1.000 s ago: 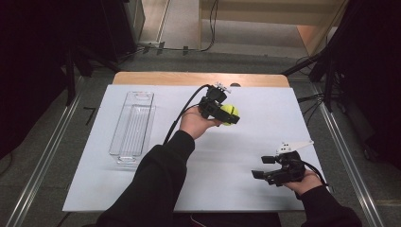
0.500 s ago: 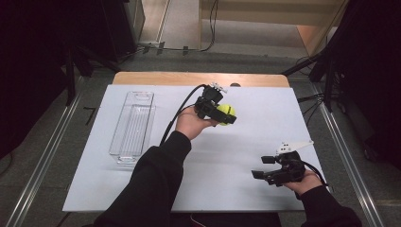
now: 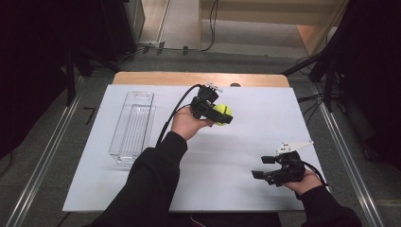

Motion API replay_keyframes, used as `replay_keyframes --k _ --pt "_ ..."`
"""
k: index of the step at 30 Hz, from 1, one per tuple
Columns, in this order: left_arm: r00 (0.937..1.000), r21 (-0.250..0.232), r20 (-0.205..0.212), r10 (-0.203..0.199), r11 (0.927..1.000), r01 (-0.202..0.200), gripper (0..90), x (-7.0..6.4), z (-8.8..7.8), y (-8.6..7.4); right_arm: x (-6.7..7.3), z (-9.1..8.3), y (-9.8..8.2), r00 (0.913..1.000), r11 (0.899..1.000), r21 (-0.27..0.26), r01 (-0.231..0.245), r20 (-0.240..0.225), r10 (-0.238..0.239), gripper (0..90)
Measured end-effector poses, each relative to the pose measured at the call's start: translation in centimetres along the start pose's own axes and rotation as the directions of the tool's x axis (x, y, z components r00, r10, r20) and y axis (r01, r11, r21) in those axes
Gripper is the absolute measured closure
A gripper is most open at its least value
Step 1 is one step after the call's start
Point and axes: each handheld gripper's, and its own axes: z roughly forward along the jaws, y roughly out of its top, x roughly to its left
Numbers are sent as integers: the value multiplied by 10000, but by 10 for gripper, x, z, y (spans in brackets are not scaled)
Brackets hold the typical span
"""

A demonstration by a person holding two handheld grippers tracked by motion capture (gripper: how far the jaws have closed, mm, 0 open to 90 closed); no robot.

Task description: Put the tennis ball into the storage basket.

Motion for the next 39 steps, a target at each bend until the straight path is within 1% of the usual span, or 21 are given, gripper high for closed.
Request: replay_keyframes --k 2,7,11,12,17,25,30,32,39 --pt "10000 60 -4 28 10000 -28 269 0 -2 -1 0 0 0 10000 10000 0 -8 0 8 196" --pt "10000 -56 0 -4 10000 4 269 0 -7 -3 0 0 0 10000 10000 -3 16 -8 -16 197" --pt "10000 16 -1 61 10000 -61 269 1 -11 -5 0 0 0 10000 10000 -21 21 -27 -21 197" --pt "10000 -52 -8 -10 10000 10 269 1 -12 -6 1 0 0 10000 10000 -26 26 -38 -26 197" --pt "10000 -52 -14 -33 10000 33 269 4 -15 -11 0 0 0 10000 10000 -32 6 -28 -6 196" --pt "9998 -123 -59 -207 9997 206 269 7 -23 -19 1 0 0 10000 10000 -45 -16 6 16 197" --pt "9997 -116 -91 -208 9997 207 269 9 -28 -24 2 0 1 10000 10000 -47 -36 49 36 197" --pt "9997 -88 -182 -164 9998 163 269 9 -31 -26 2 0 1 10000 10000 -21 24 50 -24 197" --pt "9993 -220 -194 -305 9993 301 269 15 -41 -32 4 2 2 10000 10000 10 41 74 -41 197"
